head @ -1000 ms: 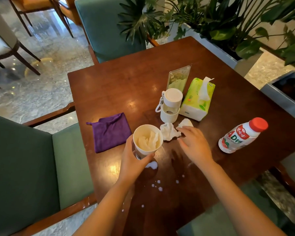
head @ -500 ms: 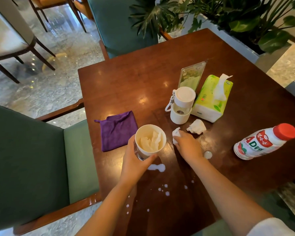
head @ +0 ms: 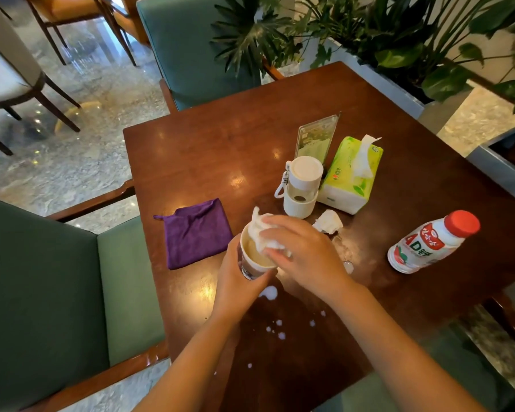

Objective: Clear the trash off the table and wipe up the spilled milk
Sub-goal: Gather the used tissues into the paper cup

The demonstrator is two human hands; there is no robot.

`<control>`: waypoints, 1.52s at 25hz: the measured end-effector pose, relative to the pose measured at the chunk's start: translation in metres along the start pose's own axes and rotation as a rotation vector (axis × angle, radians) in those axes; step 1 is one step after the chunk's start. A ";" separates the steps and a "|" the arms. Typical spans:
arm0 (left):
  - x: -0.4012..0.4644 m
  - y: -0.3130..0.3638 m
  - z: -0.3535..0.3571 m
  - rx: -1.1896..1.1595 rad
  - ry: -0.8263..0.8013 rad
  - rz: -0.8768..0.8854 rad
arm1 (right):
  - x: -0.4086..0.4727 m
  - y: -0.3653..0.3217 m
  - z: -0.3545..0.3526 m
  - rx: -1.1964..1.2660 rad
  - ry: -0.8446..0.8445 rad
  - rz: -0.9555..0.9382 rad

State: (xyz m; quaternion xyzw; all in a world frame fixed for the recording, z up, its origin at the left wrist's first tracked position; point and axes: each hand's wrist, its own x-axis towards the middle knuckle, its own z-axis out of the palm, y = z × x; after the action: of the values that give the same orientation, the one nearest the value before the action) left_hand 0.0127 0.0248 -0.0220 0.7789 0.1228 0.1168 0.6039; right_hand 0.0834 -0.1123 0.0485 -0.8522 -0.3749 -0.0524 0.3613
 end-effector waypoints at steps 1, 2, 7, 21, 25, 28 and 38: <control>0.000 0.002 0.001 0.008 -0.004 0.010 | -0.002 -0.002 0.001 -0.043 -0.058 -0.037; -0.001 0.004 0.002 0.014 -0.010 0.017 | -0.006 -0.002 0.001 -0.070 -0.108 -0.066; -0.004 0.007 0.000 -0.003 -0.017 0.005 | -0.035 0.002 0.003 -0.118 -0.065 -0.043; -0.001 -0.002 0.009 0.069 -0.046 -0.011 | -0.036 0.100 -0.005 -0.383 -0.105 0.570; 0.003 -0.004 0.009 0.095 -0.026 -0.006 | -0.023 0.142 0.017 -0.499 -0.383 0.552; 0.005 -0.003 0.008 0.100 -0.017 -0.007 | -0.016 0.157 0.030 -0.534 -0.473 0.523; 0.001 -0.002 0.011 0.097 -0.035 0.012 | -0.036 0.120 0.019 -0.146 -0.012 0.543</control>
State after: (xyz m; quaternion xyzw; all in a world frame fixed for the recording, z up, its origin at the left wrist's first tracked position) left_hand 0.0169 0.0159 -0.0267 0.8099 0.1131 0.1006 0.5667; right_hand 0.1356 -0.1764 -0.0479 -0.9454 -0.1300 0.0246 0.2978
